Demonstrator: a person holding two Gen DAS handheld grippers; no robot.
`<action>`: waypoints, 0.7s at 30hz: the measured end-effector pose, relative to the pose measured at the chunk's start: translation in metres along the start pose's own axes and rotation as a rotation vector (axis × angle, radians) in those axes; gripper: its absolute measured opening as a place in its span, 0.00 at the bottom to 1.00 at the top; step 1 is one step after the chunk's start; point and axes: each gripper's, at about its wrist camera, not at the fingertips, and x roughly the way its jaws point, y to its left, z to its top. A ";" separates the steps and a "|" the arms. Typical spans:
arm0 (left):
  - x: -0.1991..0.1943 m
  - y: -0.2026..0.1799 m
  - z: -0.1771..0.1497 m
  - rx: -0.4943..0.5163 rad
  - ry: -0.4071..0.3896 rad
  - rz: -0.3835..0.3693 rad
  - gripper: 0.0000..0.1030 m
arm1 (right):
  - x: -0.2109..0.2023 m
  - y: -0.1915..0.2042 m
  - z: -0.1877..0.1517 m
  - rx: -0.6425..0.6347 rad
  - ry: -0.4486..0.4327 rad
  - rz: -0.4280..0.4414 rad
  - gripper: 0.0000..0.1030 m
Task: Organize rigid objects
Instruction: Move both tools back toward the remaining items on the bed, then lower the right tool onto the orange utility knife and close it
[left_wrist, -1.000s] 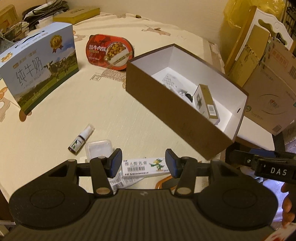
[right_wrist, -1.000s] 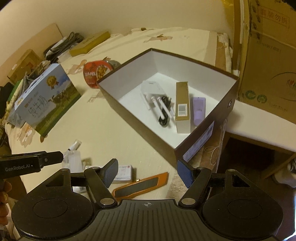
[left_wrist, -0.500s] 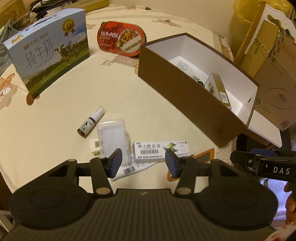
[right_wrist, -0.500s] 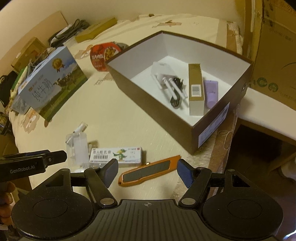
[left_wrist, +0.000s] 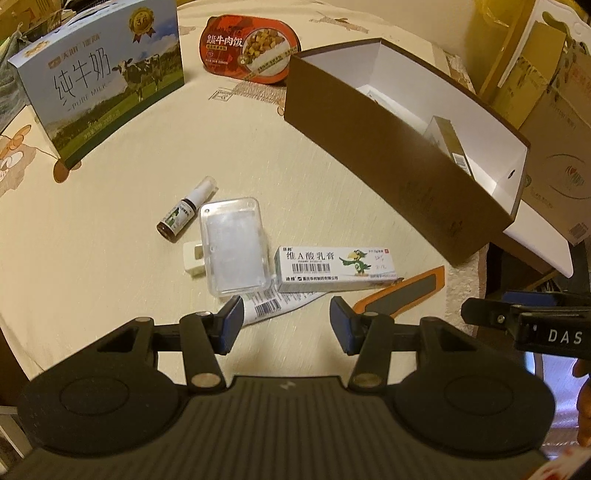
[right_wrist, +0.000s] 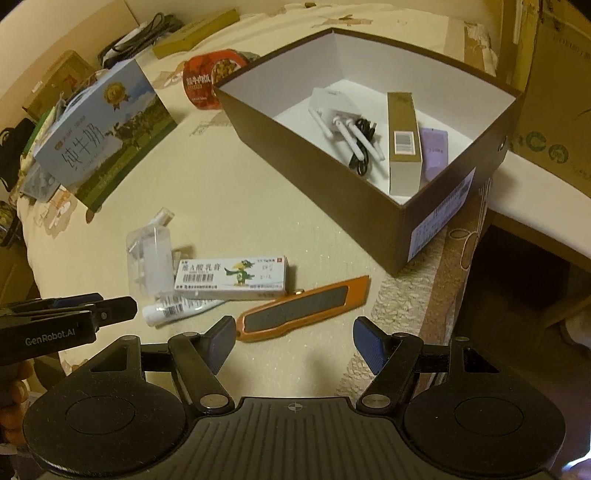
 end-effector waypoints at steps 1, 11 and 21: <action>0.001 0.000 -0.001 0.001 0.000 0.000 0.46 | 0.001 -0.001 -0.001 0.000 0.002 -0.002 0.65; 0.012 0.007 -0.010 -0.005 0.025 0.020 0.45 | 0.015 -0.005 -0.009 -0.009 0.032 -0.003 0.65; 0.022 0.017 -0.017 -0.016 0.038 0.046 0.45 | 0.046 -0.008 -0.007 0.051 0.075 -0.006 0.65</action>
